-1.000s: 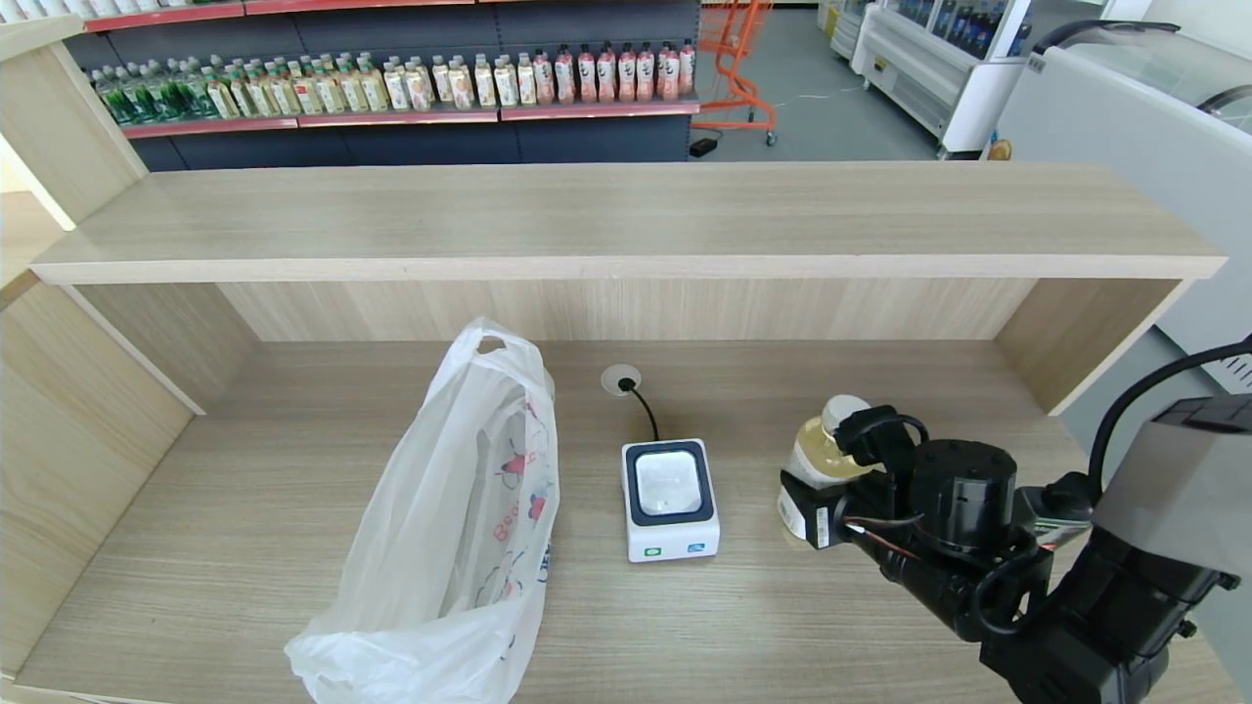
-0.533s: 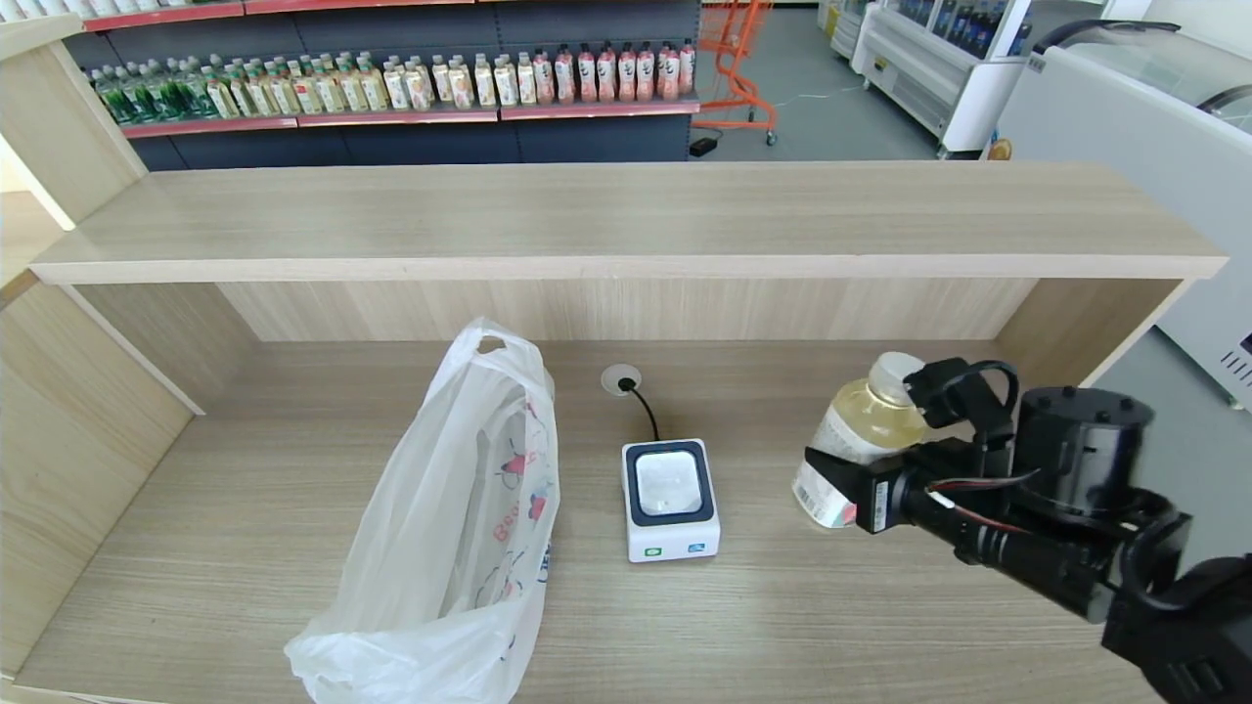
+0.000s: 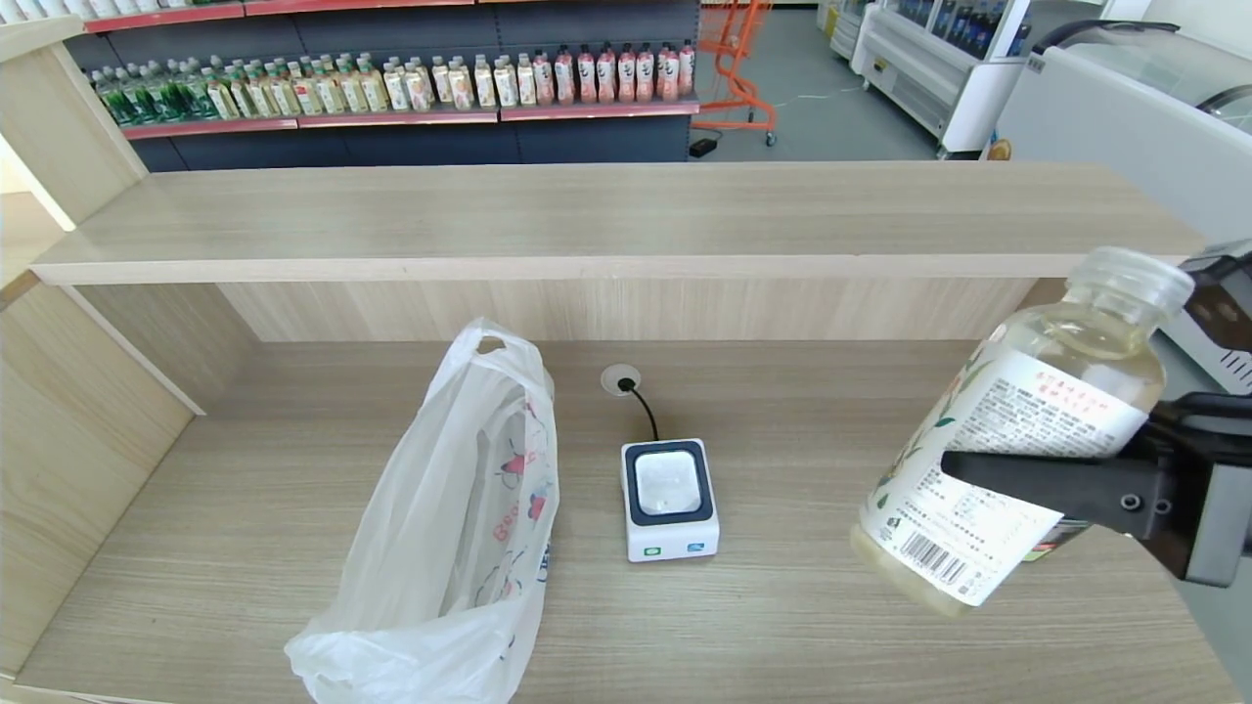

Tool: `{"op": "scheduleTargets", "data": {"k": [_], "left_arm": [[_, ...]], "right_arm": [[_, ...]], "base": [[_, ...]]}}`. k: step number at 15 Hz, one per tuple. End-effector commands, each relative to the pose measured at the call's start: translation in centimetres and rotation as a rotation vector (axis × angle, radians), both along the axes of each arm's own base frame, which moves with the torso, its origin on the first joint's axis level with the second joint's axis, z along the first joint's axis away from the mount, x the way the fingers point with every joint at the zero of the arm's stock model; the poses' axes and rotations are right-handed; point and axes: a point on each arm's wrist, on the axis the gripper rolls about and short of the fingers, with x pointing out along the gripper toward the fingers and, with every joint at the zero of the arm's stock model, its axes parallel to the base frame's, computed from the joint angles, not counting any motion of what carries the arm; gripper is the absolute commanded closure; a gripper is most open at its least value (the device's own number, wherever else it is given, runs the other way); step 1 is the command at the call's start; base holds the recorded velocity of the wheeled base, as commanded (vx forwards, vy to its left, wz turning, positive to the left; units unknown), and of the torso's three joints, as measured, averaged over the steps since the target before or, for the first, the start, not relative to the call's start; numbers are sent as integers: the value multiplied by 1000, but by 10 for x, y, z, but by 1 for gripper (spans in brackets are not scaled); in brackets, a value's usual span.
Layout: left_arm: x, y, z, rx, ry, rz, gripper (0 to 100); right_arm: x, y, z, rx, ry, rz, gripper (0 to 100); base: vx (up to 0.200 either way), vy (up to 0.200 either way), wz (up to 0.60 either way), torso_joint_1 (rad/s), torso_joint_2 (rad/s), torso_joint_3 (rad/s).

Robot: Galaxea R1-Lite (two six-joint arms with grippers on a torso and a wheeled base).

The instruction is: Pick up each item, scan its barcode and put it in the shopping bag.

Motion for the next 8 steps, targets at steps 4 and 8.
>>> {"op": "scheduleTargets", "data": {"k": [4,8], "left_arm": [[0,0,0,0,0,0,0],[0,0,0,0,0,0,0]], "right_arm": [[-1,16,1,20,24,209,100],[3,26,11,38,31,250,100]], "base": [[0,0,0,0,0,0],[0,0,0,0,0,0]]}}
